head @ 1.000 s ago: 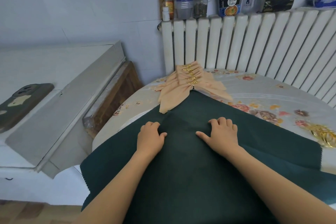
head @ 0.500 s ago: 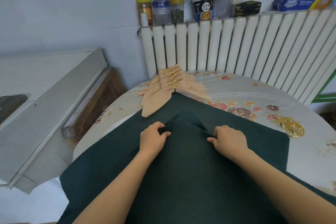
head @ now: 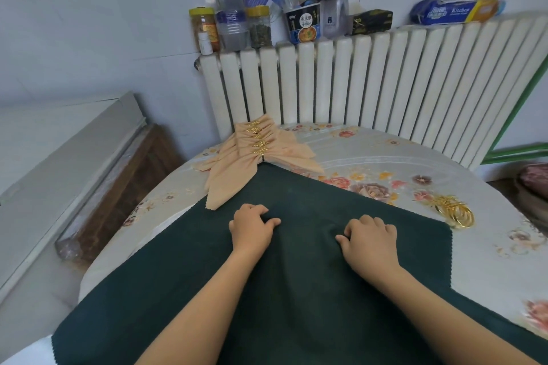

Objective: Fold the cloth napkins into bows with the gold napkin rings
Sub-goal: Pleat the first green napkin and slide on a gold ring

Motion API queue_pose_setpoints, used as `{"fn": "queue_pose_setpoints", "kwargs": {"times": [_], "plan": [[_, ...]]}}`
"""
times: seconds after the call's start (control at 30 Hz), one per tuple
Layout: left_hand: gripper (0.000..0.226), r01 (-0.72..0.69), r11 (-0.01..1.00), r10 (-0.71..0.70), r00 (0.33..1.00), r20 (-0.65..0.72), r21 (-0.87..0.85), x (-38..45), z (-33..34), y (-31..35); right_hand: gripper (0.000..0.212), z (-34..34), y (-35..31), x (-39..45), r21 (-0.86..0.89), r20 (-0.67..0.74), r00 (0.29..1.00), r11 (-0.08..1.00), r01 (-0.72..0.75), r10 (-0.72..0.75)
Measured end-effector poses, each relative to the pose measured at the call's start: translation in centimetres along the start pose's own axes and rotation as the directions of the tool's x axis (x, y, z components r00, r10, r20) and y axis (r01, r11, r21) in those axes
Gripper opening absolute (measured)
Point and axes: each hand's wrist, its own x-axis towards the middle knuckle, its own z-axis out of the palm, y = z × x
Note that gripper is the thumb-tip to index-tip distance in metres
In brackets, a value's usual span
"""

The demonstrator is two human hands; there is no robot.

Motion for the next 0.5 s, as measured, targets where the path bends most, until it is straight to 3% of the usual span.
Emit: {"fn": "queue_pose_setpoints", "kwargs": {"times": [0.13,0.27,0.5], "plan": [[0.037,0.052,0.998,-0.05,0.997,0.051,-0.035,1.2,-0.1,0.3,0.025,0.2,0.2,0.8,0.056,-0.001,1.0,0.998,-0.008,0.008],[0.042,0.113,0.992,-0.1,0.972,0.211,-0.051,2.6,-0.7,0.6,0.031,0.5,-0.6,2.2,0.158,0.04,0.998,0.987,0.036,-0.043],[0.015,-0.002,0.96,0.059,0.979,0.196,-0.279,3.9,-0.6,0.5,0.034,1.3,-4.0,7.1,0.331,0.128,0.991,0.944,0.004,-0.049]]}}
